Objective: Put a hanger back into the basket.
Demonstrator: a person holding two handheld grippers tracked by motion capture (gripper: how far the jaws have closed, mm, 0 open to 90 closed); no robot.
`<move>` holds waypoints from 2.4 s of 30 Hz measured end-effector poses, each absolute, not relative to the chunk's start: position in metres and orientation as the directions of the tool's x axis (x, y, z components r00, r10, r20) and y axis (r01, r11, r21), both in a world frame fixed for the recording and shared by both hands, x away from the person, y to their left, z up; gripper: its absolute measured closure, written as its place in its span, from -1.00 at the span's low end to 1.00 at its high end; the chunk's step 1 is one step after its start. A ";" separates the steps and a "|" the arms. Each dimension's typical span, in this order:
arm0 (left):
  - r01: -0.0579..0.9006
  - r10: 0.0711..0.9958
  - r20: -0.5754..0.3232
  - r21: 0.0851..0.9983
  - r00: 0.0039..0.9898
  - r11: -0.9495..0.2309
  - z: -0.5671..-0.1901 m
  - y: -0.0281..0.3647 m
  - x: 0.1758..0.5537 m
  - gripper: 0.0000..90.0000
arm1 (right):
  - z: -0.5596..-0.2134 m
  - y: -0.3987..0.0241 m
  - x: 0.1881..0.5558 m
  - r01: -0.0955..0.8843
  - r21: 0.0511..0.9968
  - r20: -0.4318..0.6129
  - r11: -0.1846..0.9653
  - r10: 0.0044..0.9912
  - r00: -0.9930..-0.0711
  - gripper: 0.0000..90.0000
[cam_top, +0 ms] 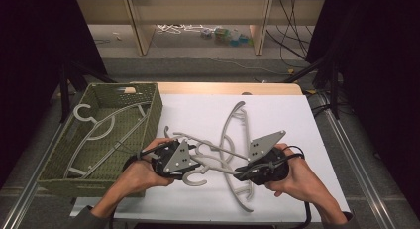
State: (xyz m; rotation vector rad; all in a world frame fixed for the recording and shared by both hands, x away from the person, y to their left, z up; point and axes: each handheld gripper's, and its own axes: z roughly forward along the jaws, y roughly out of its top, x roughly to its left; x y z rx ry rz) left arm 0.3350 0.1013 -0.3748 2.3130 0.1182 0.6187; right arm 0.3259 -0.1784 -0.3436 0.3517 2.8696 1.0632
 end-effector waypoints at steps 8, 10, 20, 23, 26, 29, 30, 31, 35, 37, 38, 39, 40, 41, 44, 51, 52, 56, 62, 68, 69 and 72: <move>-0.137 0.202 0.398 0.675 0.895 -0.725 -0.376 0.100 0.336 0.36 | -0.342 -0.181 0.325 0.187 0.666 0.045 0.722 0.211 -0.976 0.83; -0.146 0.188 0.396 0.675 0.899 -0.723 -0.377 0.099 0.335 0.38 | -0.341 -0.181 0.325 0.187 0.667 0.049 0.722 0.207 -0.977 0.83; -0.163 0.116 0.358 0.659 0.926 -0.734 -0.377 0.093 0.333 0.59 | -0.337 -0.192 0.329 0.176 0.713 0.077 0.679 0.174 -0.982 0.81; -0.130 0.130 0.318 0.678 0.939 -0.723 -0.374 0.092 0.335 0.61 | -0.335 -0.197 0.331 0.181 0.734 0.070 0.654 0.193 -0.979 0.72; -0.116 0.123 0.281 0.701 0.952 -0.703 -0.371 0.091 0.332 0.64 | -0.330 -0.201 0.333 0.182 0.750 0.054 0.636 0.216 -0.975 0.52; -0.006 0.178 0.157 0.768 0.971 -0.640 -0.366 0.092 0.334 0.76 | -0.323 -0.204 0.332 0.198 0.774 0.012 0.602 0.298 -0.954 0.04; -0.022 0.186 0.180 0.771 0.966 -0.636 -0.365 0.093 0.334 0.77 | -0.320 -0.205 0.333 0.201 0.773 -0.012 0.601 0.331 -0.943 0.12; -0.033 0.182 0.204 0.748 0.962 -0.662 -0.364 0.094 0.334 0.77 | -0.318 -0.207 0.333 0.189 0.776 -0.036 0.602 0.341 -0.939 0.06; 0.002 0.218 0.188 0.753 0.958 -0.658 -0.363 0.097 0.335 0.77 | -0.313 -0.208 0.330 0.191 0.791 -0.031 0.581 0.350 -0.936 0.02; 0.040 0.250 0.161 0.763 0.955 -0.645 -0.362 0.098 0.337 0.77 | -0.311 -0.209 0.332 0.212 0.799 -0.029 0.563 0.387 -0.922 -0.07; 0.055 0.262 0.152 0.763 0.953 -0.644 -0.362 0.099 0.338 0.77 | -0.311 -0.210 0.333 0.222 0.805 -0.027 0.550 0.408 -0.913 -0.11; 0.079 0.281 0.135 0.767 0.950 -0.637 -0.362 0.101 0.340 0.77 | -0.310 -0.212 0.333 0.233 0.806 -0.025 0.545 0.424 -0.905 -0.13; 0.098 0.299 0.124 0.771 0.946 -0.630 -0.362 0.103 0.341 0.77 | -0.310 -0.213 0.333 0.240 0.808 -0.026 0.538 0.439 -0.898 -0.14; 0.118 0.315 0.110 0.773 0.943 -0.623 -0.363 0.105 0.343 0.77 | -0.310 -0.214 0.334 0.244 0.814 -0.026 0.527 0.453 -0.891 -0.17; 0.169 0.356 0.069 0.785 0.932 -0.595 -0.362 0.112 0.347 0.77 | -0.308 -0.216 0.334 0.259 0.825 -0.030 0.501 0.498 -0.867 -0.28; 0.249 0.416 -0.023 0.830 0.909 -0.498 -0.352 0.132 0.352 0.77 | -0.309 -0.216 0.329 0.265 0.852 -0.060 0.451 0.586 -0.808 -0.42; 0.261 0.423 -0.038 0.836 0.905 -0.482 -0.351 0.134 0.352 0.77 | -0.310 -0.216 0.328 0.253 0.863 -0.068 0.437 0.597 -0.799 -0.42; 0.320 0.443 -0.116 0.849 0.889 -0.421 -0.343 0.146 0.356 0.77 | -0.310 -0.217 0.323 0.247 0.877 -0.067 0.413 0.613 -0.787 -0.43; 0.367 0.449 -0.182 0.855 0.875 -0.366 -0.327 0.158 0.356 0.77 | -0.320 -0.216 0.314 0.252 0.875 -0.061 0.414 0.610 -0.790 -0.50; 0.396 0.455 -0.228 0.861 0.861 -0.319 -0.308 0.173 0.355 0.77 | -0.331 -0.217 0.309 0.252 0.889 -0.047 0.382 0.624 -0.780 -0.55; 0.399 0.467 -0.226 0.861 0.855 -0.315 -0.303 0.176 0.354 0.77 | -0.333 -0.216 0.309 0.250 0.892 -0.048 0.378 0.627 -0.777 -0.55; 0.391 0.475 -0.214 0.866 0.853 -0.312 -0.289 0.186 0.355 0.77 | -0.340 -0.215 0.309 0.265 0.891 -0.035 0.369 0.636 -0.771 -0.58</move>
